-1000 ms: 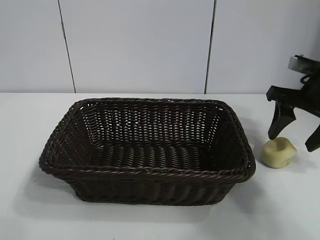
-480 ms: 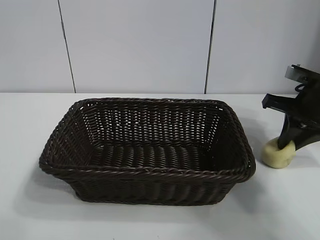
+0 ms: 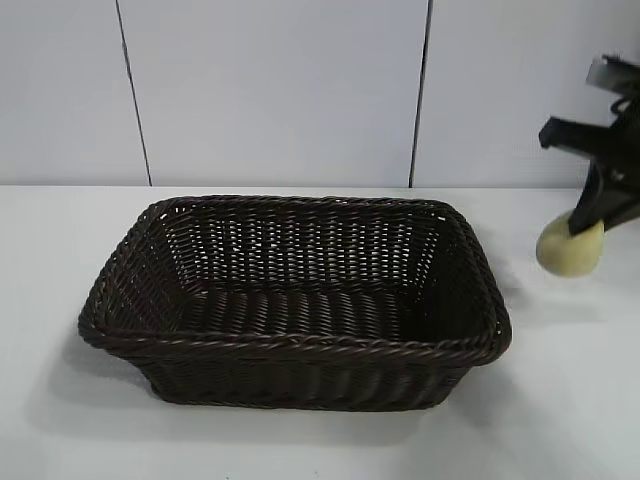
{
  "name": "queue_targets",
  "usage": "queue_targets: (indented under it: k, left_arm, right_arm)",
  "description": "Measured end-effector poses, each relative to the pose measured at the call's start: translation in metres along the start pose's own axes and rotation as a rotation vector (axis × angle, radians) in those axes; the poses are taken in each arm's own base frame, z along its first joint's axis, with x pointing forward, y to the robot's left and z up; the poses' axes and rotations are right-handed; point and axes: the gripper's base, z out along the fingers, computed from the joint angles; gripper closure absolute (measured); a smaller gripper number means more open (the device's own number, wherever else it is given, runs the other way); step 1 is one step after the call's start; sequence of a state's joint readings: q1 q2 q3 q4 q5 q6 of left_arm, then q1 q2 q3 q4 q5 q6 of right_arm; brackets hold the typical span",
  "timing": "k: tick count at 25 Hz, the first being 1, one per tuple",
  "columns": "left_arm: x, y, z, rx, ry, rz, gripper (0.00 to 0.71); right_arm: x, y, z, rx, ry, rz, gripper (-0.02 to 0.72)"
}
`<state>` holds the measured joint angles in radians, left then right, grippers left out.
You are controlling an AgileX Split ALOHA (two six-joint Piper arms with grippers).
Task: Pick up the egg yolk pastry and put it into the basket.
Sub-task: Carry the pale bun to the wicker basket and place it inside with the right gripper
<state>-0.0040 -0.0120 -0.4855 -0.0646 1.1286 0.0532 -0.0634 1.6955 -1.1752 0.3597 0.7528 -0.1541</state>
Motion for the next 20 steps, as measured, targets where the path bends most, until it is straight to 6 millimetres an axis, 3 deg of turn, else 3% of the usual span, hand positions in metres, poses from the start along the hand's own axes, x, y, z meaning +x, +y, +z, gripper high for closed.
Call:
queue_targets:
  k: [3, 7, 13, 20]
  left_arm:
    - [0.0, 0.0, 0.0, 0.0, 0.0, 0.0, 0.114]
    - [0.0, 0.0, 0.0, 0.0, 0.0, 0.0, 0.114]
    - [0.0, 0.0, 0.0, 0.0, 0.0, 0.0, 0.114]
    - [0.0, 0.0, 0.0, 0.0, 0.0, 0.0, 0.114]
  right_arm:
    - [-0.006, 0.011, -0.036, -0.022, -0.057, -0.031, 0.68]
    - [-0.007, 0.02, -0.063, -0.045, -0.101, -0.046, 0.68]
    - [-0.003, 0.036, -0.063, -0.104, -0.082, -0.052, 0.68]
    - [0.016, 0.114, -0.053, -0.227, -0.099, -0.231, 0.68]
